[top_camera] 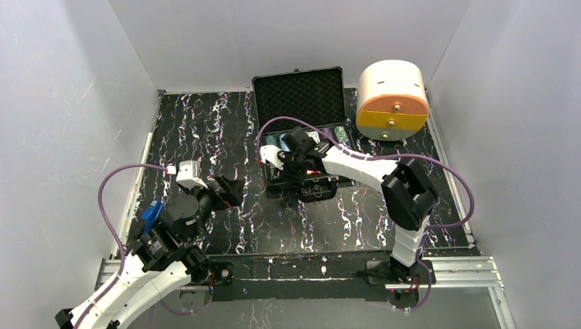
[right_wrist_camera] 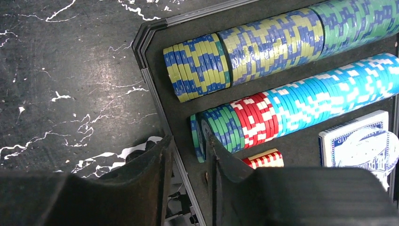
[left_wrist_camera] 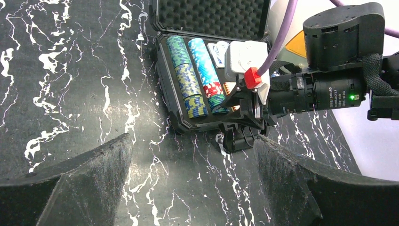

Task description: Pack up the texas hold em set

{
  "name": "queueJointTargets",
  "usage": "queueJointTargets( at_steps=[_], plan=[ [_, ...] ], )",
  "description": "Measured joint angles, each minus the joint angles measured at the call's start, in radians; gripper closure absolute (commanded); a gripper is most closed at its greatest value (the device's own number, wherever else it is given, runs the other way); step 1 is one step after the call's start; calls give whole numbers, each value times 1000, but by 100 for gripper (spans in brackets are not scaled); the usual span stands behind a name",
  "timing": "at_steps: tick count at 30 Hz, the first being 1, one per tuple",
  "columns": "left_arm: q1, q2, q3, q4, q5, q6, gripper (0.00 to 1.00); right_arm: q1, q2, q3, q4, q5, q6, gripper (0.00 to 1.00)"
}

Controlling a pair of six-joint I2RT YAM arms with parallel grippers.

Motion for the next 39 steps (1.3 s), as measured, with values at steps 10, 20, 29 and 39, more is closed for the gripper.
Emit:
queueJointTargets(
  at_steps=[10,20,29,39],
  plan=[
    [0,66,-3,4,-2,-19,2,-73,-137,-27,150,-19,205,32],
    [2,500,177,85,-6,-20,2,-203,-378,-119,341,186,715,32],
    [234,1001,609,233,155,21,9,-208,-578,-356,274,239,1050,31],
    [436,1528,1102,237,245,188,32,-211,-715,-451,198,184,1196,31]
  ],
)
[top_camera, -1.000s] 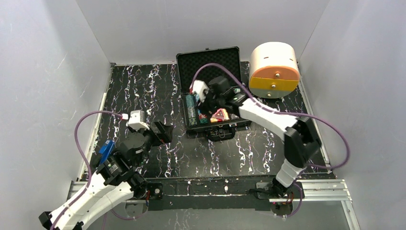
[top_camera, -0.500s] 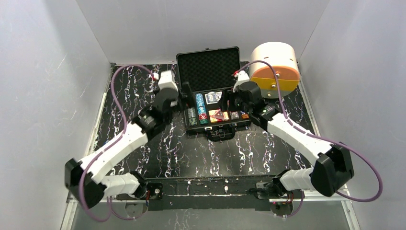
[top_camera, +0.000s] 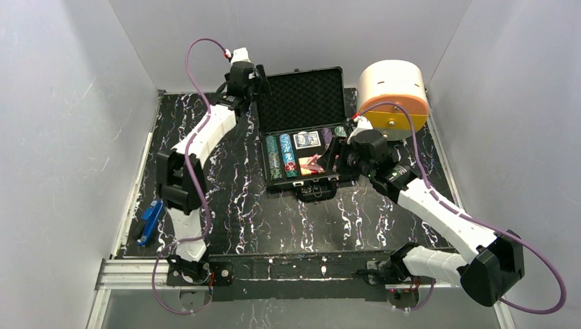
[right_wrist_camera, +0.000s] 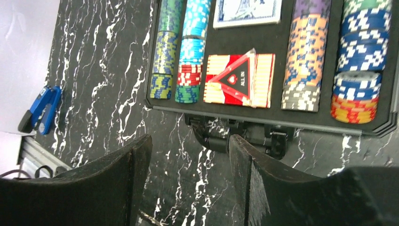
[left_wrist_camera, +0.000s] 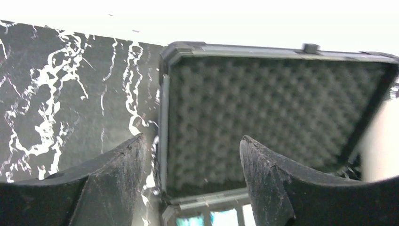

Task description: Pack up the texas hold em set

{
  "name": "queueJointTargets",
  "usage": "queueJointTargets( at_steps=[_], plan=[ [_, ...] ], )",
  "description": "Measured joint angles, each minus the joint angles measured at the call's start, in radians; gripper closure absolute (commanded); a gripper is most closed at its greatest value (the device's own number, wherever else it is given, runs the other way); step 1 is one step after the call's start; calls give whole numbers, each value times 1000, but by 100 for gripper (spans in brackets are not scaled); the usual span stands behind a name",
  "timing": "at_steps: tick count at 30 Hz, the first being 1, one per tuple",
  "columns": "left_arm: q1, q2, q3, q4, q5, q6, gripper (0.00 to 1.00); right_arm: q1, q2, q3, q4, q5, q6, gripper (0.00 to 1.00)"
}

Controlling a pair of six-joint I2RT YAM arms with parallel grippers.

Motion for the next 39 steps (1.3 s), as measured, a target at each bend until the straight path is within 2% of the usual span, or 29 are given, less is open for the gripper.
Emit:
queueJointTargets(
  at_steps=[5,7,12,15,23,31,39],
  plan=[
    [31,185,153,-45,16,64,46,-3,-32,-38,-35,-24,41,31],
    [39,214,157,-48,19,77,53,-3,-41,-38,-50,-29,48,32],
    [40,262,166,-53,29,107,58,-3,-52,-38,-58,-65,59,34],
    [42,288,194,-37,27,117,65,-3,-52,-40,-62,-82,71,35],
    [54,332,220,1,6,133,100,-3,-57,-70,-95,-96,92,35],
    [54,330,191,51,-5,161,100,-3,-79,-70,-126,-58,112,35],
    [26,126,-93,262,11,243,100,-4,-55,-70,-146,37,206,34]
  ],
)
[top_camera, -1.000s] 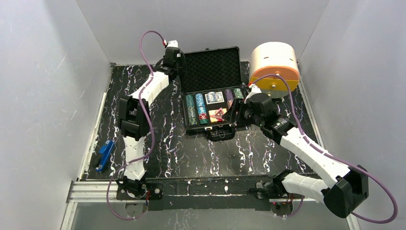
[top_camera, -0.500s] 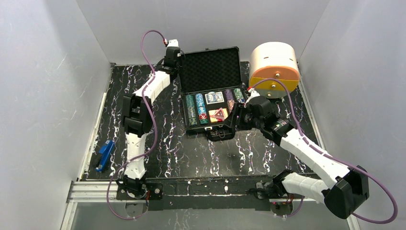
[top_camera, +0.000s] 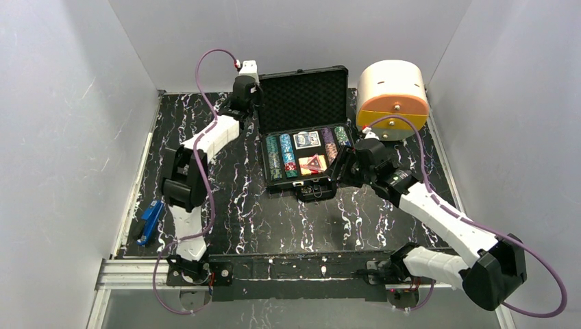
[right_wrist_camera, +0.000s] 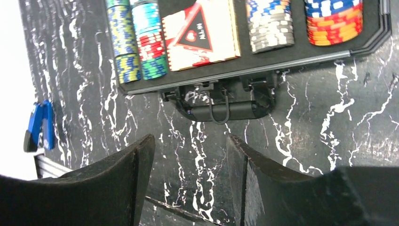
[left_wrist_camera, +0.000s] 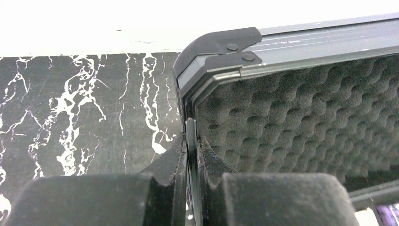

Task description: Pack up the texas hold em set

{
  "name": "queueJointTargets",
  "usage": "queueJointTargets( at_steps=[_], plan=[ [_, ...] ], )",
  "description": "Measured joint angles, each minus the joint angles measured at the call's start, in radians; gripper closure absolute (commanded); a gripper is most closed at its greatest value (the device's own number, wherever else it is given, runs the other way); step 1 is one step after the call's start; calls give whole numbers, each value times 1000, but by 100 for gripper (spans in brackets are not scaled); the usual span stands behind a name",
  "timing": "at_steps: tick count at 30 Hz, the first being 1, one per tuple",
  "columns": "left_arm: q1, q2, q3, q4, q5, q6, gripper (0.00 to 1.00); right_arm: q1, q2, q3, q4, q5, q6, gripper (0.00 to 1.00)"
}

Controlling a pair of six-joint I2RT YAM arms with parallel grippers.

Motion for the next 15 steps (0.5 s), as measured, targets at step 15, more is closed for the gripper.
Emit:
queueJointTargets(
  at_steps=[15],
  plan=[
    [-56,-439,-523,176,134,64,100,-167,62,-75,3,48,85,33]
  ],
)
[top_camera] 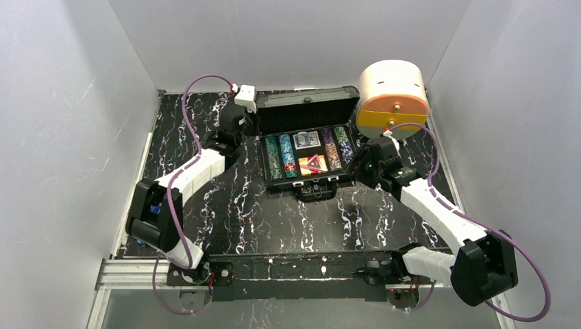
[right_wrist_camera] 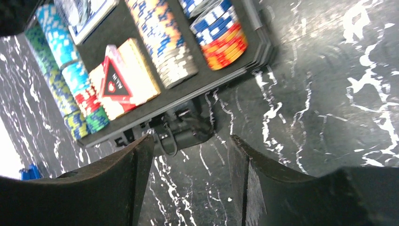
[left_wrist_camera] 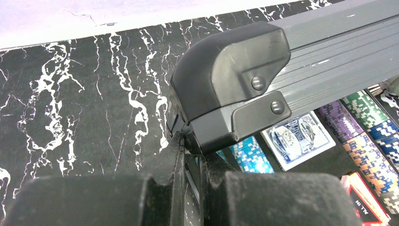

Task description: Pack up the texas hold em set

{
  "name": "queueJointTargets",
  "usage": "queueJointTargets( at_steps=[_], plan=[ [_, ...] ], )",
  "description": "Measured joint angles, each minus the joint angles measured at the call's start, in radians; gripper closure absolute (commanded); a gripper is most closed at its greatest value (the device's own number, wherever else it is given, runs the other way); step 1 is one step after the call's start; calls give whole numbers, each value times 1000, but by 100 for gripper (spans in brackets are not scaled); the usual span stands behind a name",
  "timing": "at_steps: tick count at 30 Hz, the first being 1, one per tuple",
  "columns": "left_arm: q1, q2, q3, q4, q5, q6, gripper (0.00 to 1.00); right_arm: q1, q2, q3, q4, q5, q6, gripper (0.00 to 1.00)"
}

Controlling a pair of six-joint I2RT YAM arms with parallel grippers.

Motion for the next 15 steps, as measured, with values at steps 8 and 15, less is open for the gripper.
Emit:
queueJointTargets(
  at_steps=[8,15],
  plan=[
    [6,-118,-114,-9,-1,-55,86,-117,-11,0,0,-27,-47,32],
    [-1,-176,-158,-40,9,-90,63,-146,-36,-2,2,-49,-69,32]
  ],
)
